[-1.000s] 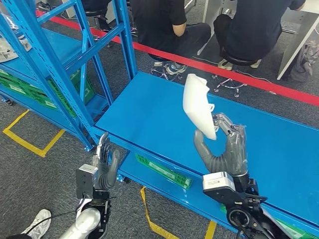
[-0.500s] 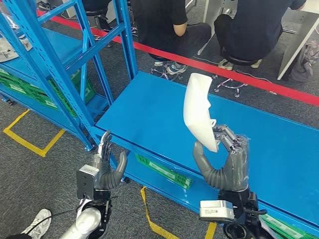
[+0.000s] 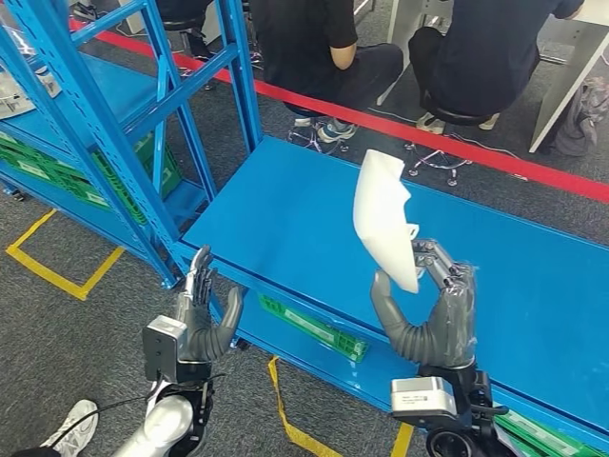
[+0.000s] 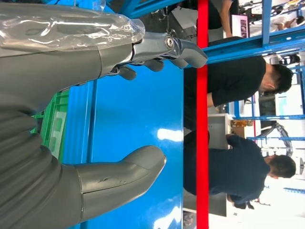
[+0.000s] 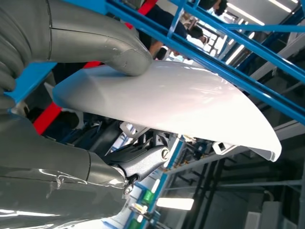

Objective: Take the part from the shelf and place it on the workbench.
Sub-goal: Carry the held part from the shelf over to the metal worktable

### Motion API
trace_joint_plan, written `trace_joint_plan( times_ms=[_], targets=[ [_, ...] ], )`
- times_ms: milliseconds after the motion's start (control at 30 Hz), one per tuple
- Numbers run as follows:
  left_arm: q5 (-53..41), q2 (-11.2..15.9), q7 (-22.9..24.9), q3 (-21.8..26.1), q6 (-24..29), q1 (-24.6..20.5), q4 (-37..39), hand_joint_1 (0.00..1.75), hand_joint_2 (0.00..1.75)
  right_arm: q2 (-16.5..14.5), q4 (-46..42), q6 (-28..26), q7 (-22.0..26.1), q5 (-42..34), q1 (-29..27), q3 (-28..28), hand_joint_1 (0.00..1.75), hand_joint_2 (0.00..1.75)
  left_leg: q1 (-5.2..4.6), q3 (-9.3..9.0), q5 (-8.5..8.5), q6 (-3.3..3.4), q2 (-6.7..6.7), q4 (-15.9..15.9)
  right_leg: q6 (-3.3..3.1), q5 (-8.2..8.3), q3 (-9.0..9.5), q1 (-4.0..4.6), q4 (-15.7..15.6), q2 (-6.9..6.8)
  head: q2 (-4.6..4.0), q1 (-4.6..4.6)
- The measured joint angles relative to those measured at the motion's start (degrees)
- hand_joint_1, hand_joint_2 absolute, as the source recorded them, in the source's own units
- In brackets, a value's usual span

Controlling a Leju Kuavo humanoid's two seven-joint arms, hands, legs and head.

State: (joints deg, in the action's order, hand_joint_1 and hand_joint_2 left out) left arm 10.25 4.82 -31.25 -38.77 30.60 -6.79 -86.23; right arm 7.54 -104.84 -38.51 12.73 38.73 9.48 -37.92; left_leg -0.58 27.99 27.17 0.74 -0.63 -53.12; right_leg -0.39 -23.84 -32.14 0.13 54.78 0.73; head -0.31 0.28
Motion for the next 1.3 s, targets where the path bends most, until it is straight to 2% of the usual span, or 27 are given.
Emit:
trace_joint_plan(
  times_ms=[267,400,600,733,867,933,1000,1100,1133,1167,1200,1233,1267,1300],
  targets=[
    [1.2,-0.4,1.0,0.0,0.2,-0.1,-0.8,0.0,1.75,-0.4,-0.5,0.0,0.4,-2.6,-0.6,1.0,1.75,1.75,0.0,0.01,0.0,0.0,0.0,0.0,0.0,0.0,0.0,0.0,0.0,0.0,0.0,0.0],
    [-0.4,-1.0,3.3,0.0,1.6,-0.7,-1.7,0.0,1.75,-0.7,-0.6,0.0,-0.1,-2.5,-0.8,1.5,1.75,1.75,0.0,0.01,0.0,0.0,0.0,0.0,0.0,0.0,-0.01,0.0,0.0,-0.01,0.0,-0.01],
    [-3.3,-2.8,7.3,-0.2,3.7,-4.0,-4.2,0.0,1.75,-0.8,-0.6,0.0,-2.8,-0.7,-0.8,1.8,1.75,1.75,-0.1,0.05,0.02,0.03,-0.01,-0.1,0.07,0.05,-0.02,-0.05,0.0,-0.01,0.01,0.0],
    [-4.0,-4.4,11.7,-1.5,3.4,-7.5,-6.5,0.0,1.75,-0.8,-0.9,0.0,-5.6,1.3,-0.7,1.8,1.75,1.75,-0.22,0.32,0.05,0.12,-0.07,-0.5,0.24,0.15,-0.15,-0.1,0.0,-0.06,0.01,-0.23],
    [-2.4,-5.7,14.3,-2.6,2.2,-10.1,-8.3,0.0,1.75,-0.8,-1.4,0.0,-6.3,2.5,-0.7,2.0,1.75,1.75,-0.35,0.45,0.07,0.49,-0.02,-0.6,0.56,0.34,-0.16,-0.2,-0.1,0.04,0.01,-0.27],
    [-1.1,-6.3,14.7,-3.0,1.4,-10.9,-9.0,0.0,1.75,-0.8,-1.8,0.0,-6.7,2.8,-0.8,2.3,1.75,1.75,-0.06,0.3,-0.31,1.0,-0.03,0.0,0.92,0.24,-0.29,-0.17,-0.1,-0.06,0.0,-0.36],
    [-0.1,-6.9,15.0,-3.5,0.5,-12.2,-9.7,0.0,1.75,-0.8,-2.1,0.0,-7.4,3.3,-0.8,2.5,1.75,1.75,0.43,-0.03,-0.84,1.47,-0.18,0.8,1.36,-1.55,-1.67,-0.16,2.7,-0.24,0.0,-0.15],
    [0.8,-7.7,15.9,-4.9,-0.2,-13.8,-10.4,0.0,1.75,-0.8,-2.3,0.0,-8.3,3.9,-1.3,2.7,1.75,1.75,0.6,-0.14,-0.98,1.58,-0.82,1.0,2.04,-6.59,-7.07,-0.7,14.2,-0.34,0.0,0.85],
    [1.3,-7.9,16.3,-5.3,-0.4,-14.2,-10.5,0.0,1.75,-0.8,-2.3,0.0,-8.4,3.8,-1.6,2.8,1.75,1.75,0.65,-0.19,-0.92,1.5,-1.18,1.0,2.29,-7.03,-8.28,-0.97,16.7,-0.35,0.0,1.07],
    [1.7,-8.1,16.6,-5.7,-0.6,-14.6,-10.7,0.0,1.75,-0.8,-2.3,0.0,-8.2,3.7,-1.8,2.8,1.75,1.75,0.76,-0.26,-0.8,1.34,-1.64,0.9,2.55,-6.18,-8.33,-1.23,16.6,-0.34,0.0,1.12],
    [2.2,-8.2,16.7,-6.1,-0.7,-15.1,-10.8,0.0,1.75,-0.8,-2.3,0.0,-8.1,3.6,-1.9,3.0,1.75,1.75,0.94,-0.36,-0.6,1.06,-2.18,0.7,2.82,-4.3,-7.24,-1.53,14.2,-0.24,0.0,1.19],
    [2.6,-8.4,16.8,-6.6,-0.8,-15.6,-11.0,0.0,1.75,-0.8,-2.3,0.0,-7.8,3.4,-1.9,3.1,1.75,1.75,1.17,-0.48,-0.3,0.67,-2.72,0.4,3.18,-2.09,-5.44,-1.9,10.1,0.32,0.0,1.26],
    [3.0,-8.5,16.8,-7.0,-0.8,-16.2,-11.2,0.0,1.75,-0.8,-2.3,0.0,-7.6,3.3,-2.0,3.2,1.75,1.75,1.3,-0.41,0.02,0.24,-3.25,0.1,3.58,-0.63,-3.49,-2.21,6.4,1.62,-0.01,1.38],
    [3.5,-8.6,16.7,-7.5,-0.8,-16.7,-11.4,0.0,1.75,-0.8,-2.3,0.0,-7.3,3.2,-2.0,3.3,1.75,1.75,1.4,-0.11,0.26,-0.2,-3.75,-0.4,3.74,-0.03,-1.94,-2.47,3.4,2.85,-0.01,1.49]
  ],
)
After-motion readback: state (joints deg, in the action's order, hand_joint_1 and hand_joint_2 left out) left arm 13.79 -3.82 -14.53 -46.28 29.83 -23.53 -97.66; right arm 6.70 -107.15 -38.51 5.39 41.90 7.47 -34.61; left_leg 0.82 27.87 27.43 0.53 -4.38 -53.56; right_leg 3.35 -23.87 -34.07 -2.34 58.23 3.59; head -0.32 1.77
